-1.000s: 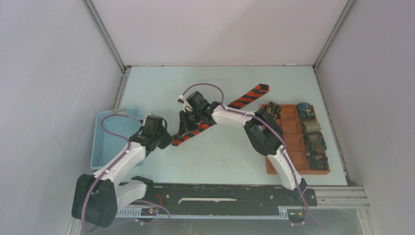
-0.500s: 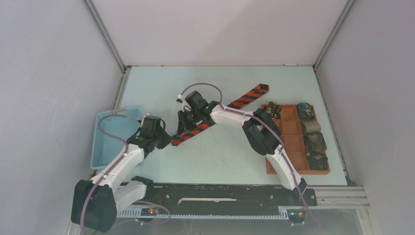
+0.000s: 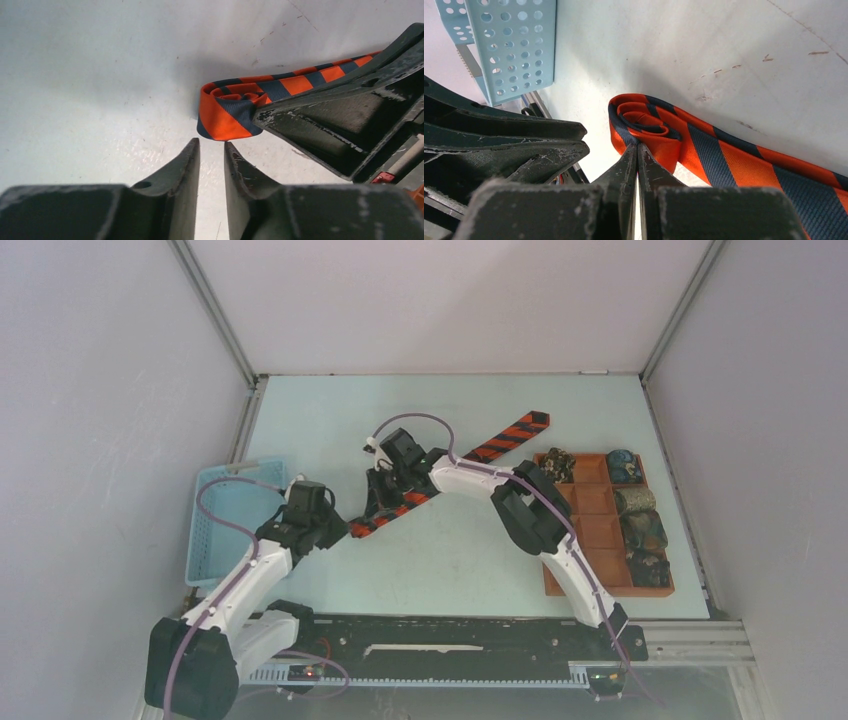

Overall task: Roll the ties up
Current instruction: Roll the tie at the center of the board.

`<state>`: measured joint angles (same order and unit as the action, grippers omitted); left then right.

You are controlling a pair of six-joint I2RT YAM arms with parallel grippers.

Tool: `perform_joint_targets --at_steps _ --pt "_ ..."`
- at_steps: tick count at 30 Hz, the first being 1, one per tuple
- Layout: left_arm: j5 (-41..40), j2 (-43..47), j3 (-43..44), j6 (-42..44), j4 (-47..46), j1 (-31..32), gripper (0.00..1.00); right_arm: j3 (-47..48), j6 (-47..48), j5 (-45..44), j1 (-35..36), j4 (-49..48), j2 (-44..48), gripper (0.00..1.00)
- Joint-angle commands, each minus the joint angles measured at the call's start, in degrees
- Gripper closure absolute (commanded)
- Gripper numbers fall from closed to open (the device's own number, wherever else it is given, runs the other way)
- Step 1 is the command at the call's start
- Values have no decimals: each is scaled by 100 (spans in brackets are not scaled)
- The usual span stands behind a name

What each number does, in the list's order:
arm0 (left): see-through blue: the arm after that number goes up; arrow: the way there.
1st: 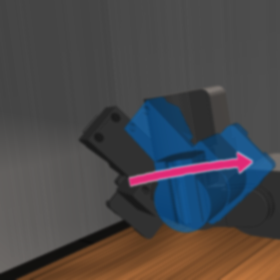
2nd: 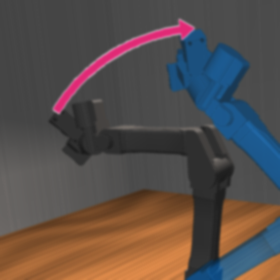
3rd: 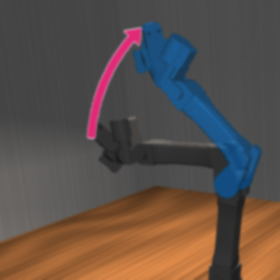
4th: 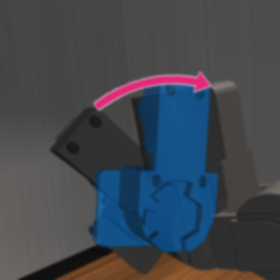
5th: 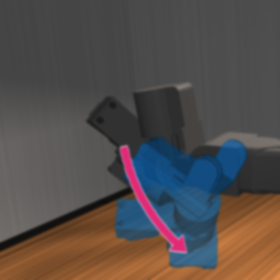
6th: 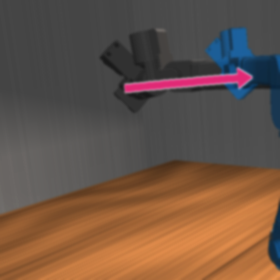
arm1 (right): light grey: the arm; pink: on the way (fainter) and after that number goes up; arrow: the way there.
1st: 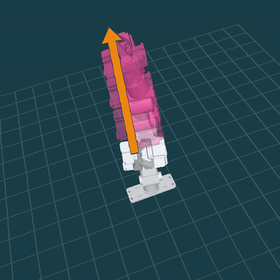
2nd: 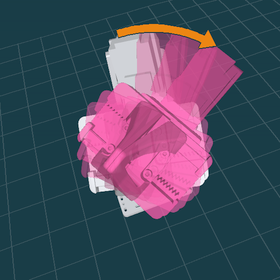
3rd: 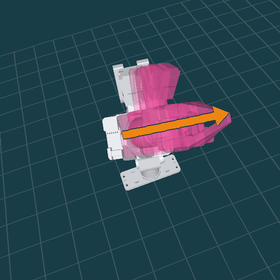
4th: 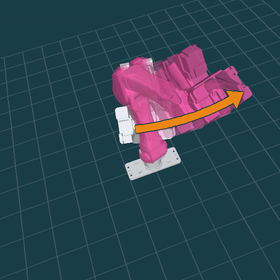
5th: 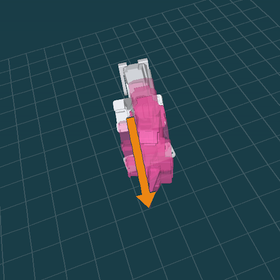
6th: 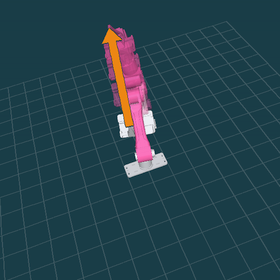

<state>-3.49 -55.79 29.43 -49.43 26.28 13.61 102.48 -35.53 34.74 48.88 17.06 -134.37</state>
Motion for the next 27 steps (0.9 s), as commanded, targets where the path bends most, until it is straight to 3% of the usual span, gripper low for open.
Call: perform_joint_targets --at_steps 1,12,27 --pt "-107 136 -59 160 -46 -80 67 90 86 59 -64 -71 -74 96" --pt "473 -81 -215 262 -608 -243 52 -46 134 72 -118 -163 -204 99" --pt "843 -487 -350 323 -1105 -409 53 -340 143 103 -213 -375 -239 100"
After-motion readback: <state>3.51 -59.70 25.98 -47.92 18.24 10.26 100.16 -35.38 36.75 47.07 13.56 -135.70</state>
